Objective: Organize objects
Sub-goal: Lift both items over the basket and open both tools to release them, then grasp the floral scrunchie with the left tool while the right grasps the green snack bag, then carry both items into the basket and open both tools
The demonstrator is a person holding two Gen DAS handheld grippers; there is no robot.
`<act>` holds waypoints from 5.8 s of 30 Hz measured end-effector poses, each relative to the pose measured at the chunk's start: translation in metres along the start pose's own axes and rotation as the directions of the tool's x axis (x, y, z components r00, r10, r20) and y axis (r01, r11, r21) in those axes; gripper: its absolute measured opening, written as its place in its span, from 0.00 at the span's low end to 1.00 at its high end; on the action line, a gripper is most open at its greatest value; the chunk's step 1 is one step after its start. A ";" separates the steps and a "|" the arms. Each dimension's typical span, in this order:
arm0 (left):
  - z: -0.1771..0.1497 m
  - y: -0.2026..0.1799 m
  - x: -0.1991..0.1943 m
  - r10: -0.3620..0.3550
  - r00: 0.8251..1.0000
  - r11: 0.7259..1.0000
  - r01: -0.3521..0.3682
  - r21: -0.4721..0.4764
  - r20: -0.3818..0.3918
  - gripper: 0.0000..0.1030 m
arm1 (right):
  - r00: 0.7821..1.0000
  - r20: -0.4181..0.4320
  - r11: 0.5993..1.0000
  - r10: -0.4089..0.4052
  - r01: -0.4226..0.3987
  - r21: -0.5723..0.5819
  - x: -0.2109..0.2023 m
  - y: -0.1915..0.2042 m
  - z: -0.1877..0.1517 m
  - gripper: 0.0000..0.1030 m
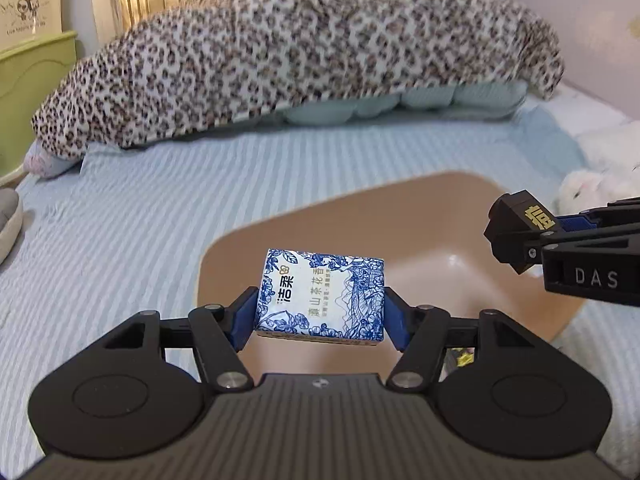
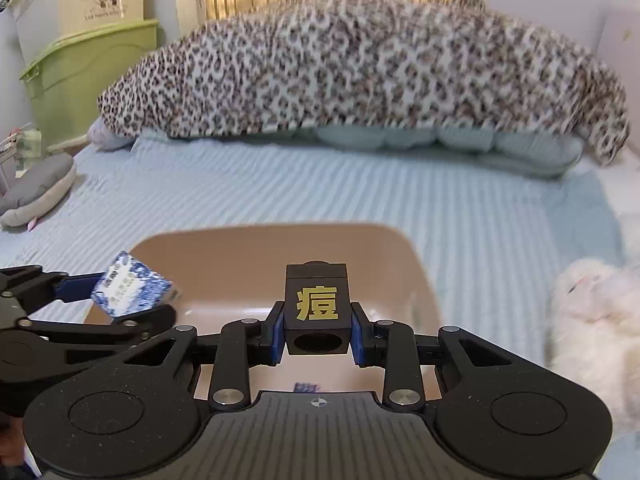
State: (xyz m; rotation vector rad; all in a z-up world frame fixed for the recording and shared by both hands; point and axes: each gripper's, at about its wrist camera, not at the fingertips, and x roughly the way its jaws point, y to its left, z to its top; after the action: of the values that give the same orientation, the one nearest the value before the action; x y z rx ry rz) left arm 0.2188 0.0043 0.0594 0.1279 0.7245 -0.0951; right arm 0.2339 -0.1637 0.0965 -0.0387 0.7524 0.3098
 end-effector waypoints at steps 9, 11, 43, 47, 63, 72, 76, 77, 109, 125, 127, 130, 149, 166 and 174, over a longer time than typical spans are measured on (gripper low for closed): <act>-0.018 0.005 0.036 0.006 0.987 0.999 -0.011 -0.033 -0.158 0.64 | 0.991 -0.126 0.998 -0.040 0.034 -0.051 0.044 0.007 -0.015 0.28; -0.020 0.005 0.036 0.014 0.986 0.999 -0.019 -0.027 -0.167 0.64 | 0.990 -0.135 0.997 -0.046 0.039 -0.059 0.045 0.008 -0.018 0.29; -0.074 -0.017 -0.058 -0.030 0.992 0.999 0.026 -0.034 -0.126 0.90 | 0.980 -0.154 0.990 -0.125 0.133 0.046 -0.076 -0.055 -0.093 0.85; -0.088 -0.025 -0.041 -0.041 0.986 0.999 0.038 -0.020 -0.161 0.90 | 0.969 -0.200 0.988 -0.143 0.151 0.027 -0.056 -0.055 -0.106 0.85; -0.110 -0.041 0.021 -0.143 0.966 0.989 0.133 -0.058 -0.217 0.90 | 0.921 -0.348 0.984 -0.175 0.172 -0.041 0.018 -0.049 -0.138 0.85; -0.112 -0.039 0.036 -0.255 0.942 0.959 0.219 -0.178 -0.216 0.90 | 0.927 -0.337 0.985 -0.163 0.175 0.003 0.030 -0.051 -0.135 0.84; -0.113 -0.042 0.041 -0.248 0.944 0.961 0.212 -0.176 -0.216 0.81 | 0.935 -0.318 0.986 -0.158 0.169 0.008 0.027 -0.048 -0.136 0.72; -0.113 -0.043 0.041 -0.240 0.946 0.965 0.208 -0.161 -0.216 0.74 | 0.937 -0.315 0.986 -0.153 0.164 0.010 0.026 -0.047 -0.136 0.68; -0.121 -0.039 -0.033 -0.198 0.975 0.980 0.198 -0.013 -0.101 0.13 | 0.980 -0.186 0.991 -0.065 0.085 0.104 -0.046 -0.031 -0.135 0.40; -0.088 -0.024 -0.100 -0.144 0.985 0.990 0.143 0.020 0.090 0.13 | 0.999 0.004 0.994 -0.044 0.044 0.102 -0.104 -0.025 -0.099 0.40; -0.082 -0.021 -0.104 -0.140 0.984 0.990 0.138 0.024 0.110 0.13 | 0.998 0.034 0.995 -0.043 0.040 0.090 -0.108 -0.021 -0.092 0.40; -0.073 -0.019 -0.108 -0.122 0.982 0.992 0.119 0.031 0.142 0.13 | 0.997 0.067 0.996 -0.036 0.030 0.082 -0.111 -0.018 -0.079 0.40; -0.014 -0.001 -0.030 0.048 0.992 0.998 -0.044 -0.033 0.121 0.13 | 0.994 0.098 0.999 -0.040 0.037 0.034 -0.039 0.006 -0.018 0.40; -0.025 0.008 0.036 0.081 0.992 0.996 -0.083 -0.018 -0.098 0.32 | 0.993 -0.101 0.998 -0.069 0.067 -0.016 0.041 0.002 -0.030 0.60; -0.018 0.000 -0.009 0.090 0.996 0.996 -0.090 -0.013 -0.015 0.86 | 0.998 -0.025 0.998 -0.061 0.061 0.003 -0.005 -0.008 -0.027 0.99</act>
State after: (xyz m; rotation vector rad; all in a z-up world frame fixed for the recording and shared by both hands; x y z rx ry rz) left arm 0.2001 0.0074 0.0521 0.1479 0.7329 -0.0030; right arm 0.2154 -0.1767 0.0794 -0.0625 0.7746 0.2501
